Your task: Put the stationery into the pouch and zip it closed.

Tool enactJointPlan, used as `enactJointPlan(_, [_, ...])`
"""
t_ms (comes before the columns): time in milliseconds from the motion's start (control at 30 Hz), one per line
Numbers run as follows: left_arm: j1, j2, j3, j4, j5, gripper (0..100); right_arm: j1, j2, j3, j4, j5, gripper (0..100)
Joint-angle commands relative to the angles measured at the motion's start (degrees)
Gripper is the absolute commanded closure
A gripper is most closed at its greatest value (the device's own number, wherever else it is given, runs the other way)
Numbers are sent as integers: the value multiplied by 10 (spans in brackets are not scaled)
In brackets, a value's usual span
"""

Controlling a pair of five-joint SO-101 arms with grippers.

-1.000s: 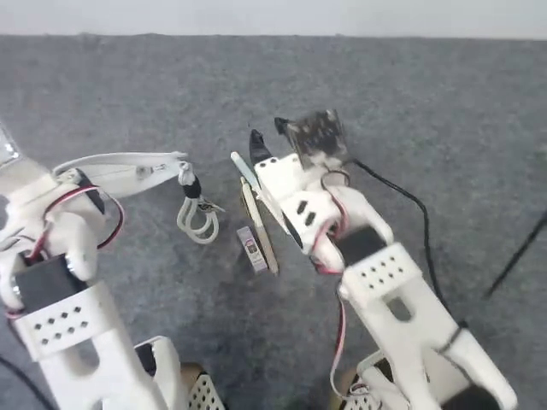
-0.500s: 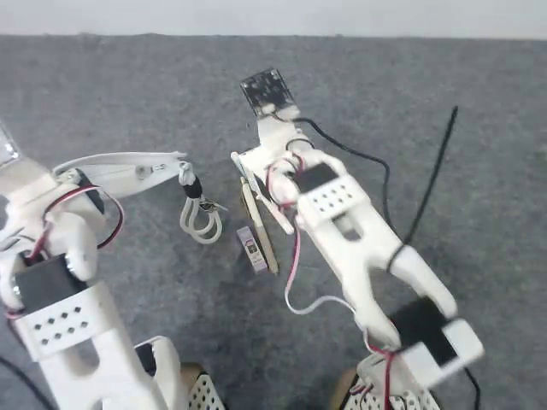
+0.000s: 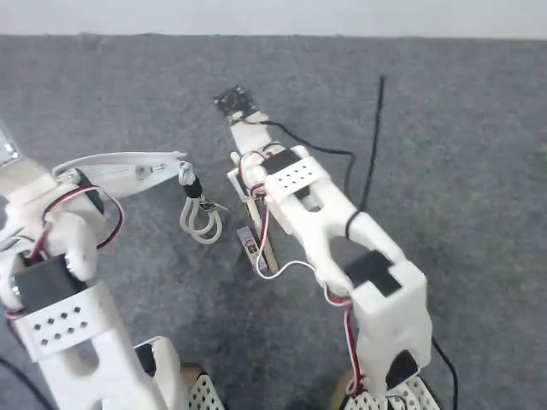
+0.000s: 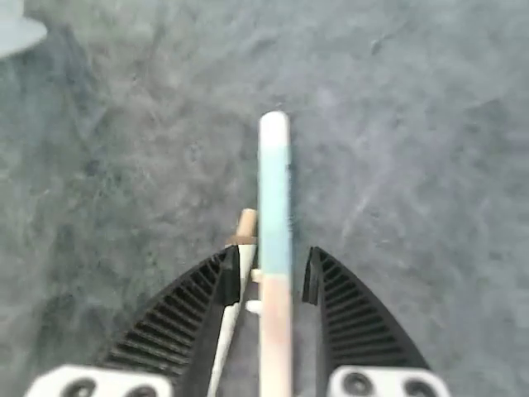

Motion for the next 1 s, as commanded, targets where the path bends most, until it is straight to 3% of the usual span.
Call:
enactJointPlan(0, [-4, -9, -7, -20, 11, 988, -3, 24, -68, 6, 11, 878])
enactJointPlan(133, [-4, -9, -7, -20, 11, 988, -1, 79, -115, 26, 11, 878])
enactJointPlan(467, [-4, -9, -7, -20, 11, 988, -2, 230, -324, 202, 11, 885])
enactJointPlan(567, [-4, -9, -7, -20, 11, 988, -2, 262, -386, 251, 11, 949])
enactJointPlan(633, [-4, -9, -7, -20, 11, 988, -1, 276, -425, 274, 11, 998])
enactJointPlan(967, [-4, -9, -7, -20, 11, 988, 7, 283, -596, 435, 7, 992])
